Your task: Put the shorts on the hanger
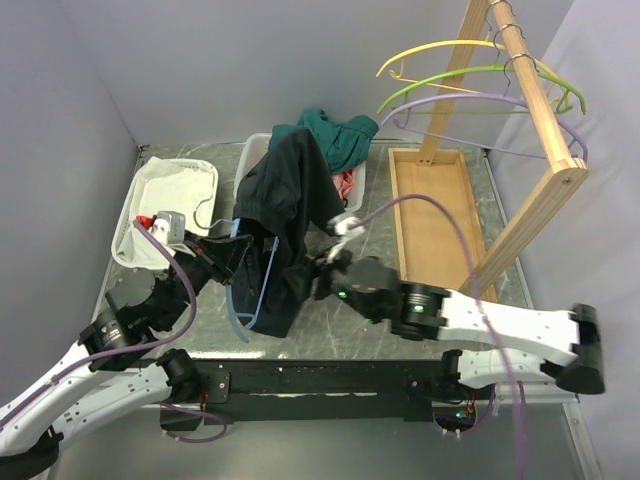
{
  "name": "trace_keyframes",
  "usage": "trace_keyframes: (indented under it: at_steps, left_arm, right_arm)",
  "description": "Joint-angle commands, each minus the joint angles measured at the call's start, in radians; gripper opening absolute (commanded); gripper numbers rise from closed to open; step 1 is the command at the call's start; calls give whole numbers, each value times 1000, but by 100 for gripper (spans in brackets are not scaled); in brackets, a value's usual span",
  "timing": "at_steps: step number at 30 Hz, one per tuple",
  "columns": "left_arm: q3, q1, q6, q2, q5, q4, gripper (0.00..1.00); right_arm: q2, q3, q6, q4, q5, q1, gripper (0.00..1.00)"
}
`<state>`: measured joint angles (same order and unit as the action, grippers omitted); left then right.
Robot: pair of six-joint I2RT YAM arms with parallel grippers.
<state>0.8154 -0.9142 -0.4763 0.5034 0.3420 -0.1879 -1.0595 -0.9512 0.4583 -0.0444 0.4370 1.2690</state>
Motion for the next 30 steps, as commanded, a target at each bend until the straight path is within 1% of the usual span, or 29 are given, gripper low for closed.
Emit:
trace_keyframes:
  at_steps: [1, 4, 5, 6, 10, 12, 13, 14, 16, 18, 19, 20, 21, 23, 24, 27, 30]
  left_arm:
    - [47, -2, -16, 3, 23, 168, 1]
    - [51, -2, -25, 1, 40, 179, 1]
    - [51, -2, -28, 0, 43, 180, 1]
    - [51, -2, -30, 0, 48, 180, 1]
    - [54, -2, -39, 0, 60, 182, 1]
    - [56, -2, -45, -3, 69, 180, 1]
    - [53, -2, -53, -5, 87, 215, 1]
    - [50, -3, -58, -11, 100, 226, 1]
    - [32, -2, -68, -22, 133, 251, 1]
    - [1, -2, -67, -31, 178, 317, 1]
    - [-10, -2, -65, -32, 193, 343, 1]
    - [-19, -2, -65, -31, 233, 387, 1]
    - [-41, -2, -65, -26, 251, 418, 1]
    - [-65, -2, -61, -20, 294, 479, 1]
    - [-77, -2, -61, -10, 339, 554, 1]
    - [-99, -2, -33, 36, 399, 665, 1]
    - [-91, -2, 2, 95, 423, 712, 1]
  right_arm:
    - [-137, -15, 112, 149, 51, -13, 63]
    - [-178, 11, 178, 190, 45, -36, 63]
    - [-192, 31, 192, 227, 39, -46, 63]
    - [-201, 37, 197, 245, 34, -49, 64]
    - [-275, -4, 217, 264, 95, -59, 64]
    - [-321, -14, 233, 281, 68, -77, 62]
    - [-338, -30, 233, 287, 62, -80, 59]
    - [-368, -38, 235, 282, 65, -80, 52]
    - [-391, -46, 238, 284, 52, -79, 46]
    - [-395, -43, 241, 270, 65, -71, 27]
    - [-384, -37, 238, 240, 121, -41, 20]
    - [-349, -34, 232, 221, 161, -21, 7]
    - [-327, -31, 220, 201, 196, 5, 1]
    - [-263, -26, 214, 152, 261, 67, 0]
    - [-246, -29, 221, 134, 270, 82, 0]
    - [-201, -46, 244, 52, 310, 136, 0]
    - [-162, -55, 261, -20, 336, 184, 0]
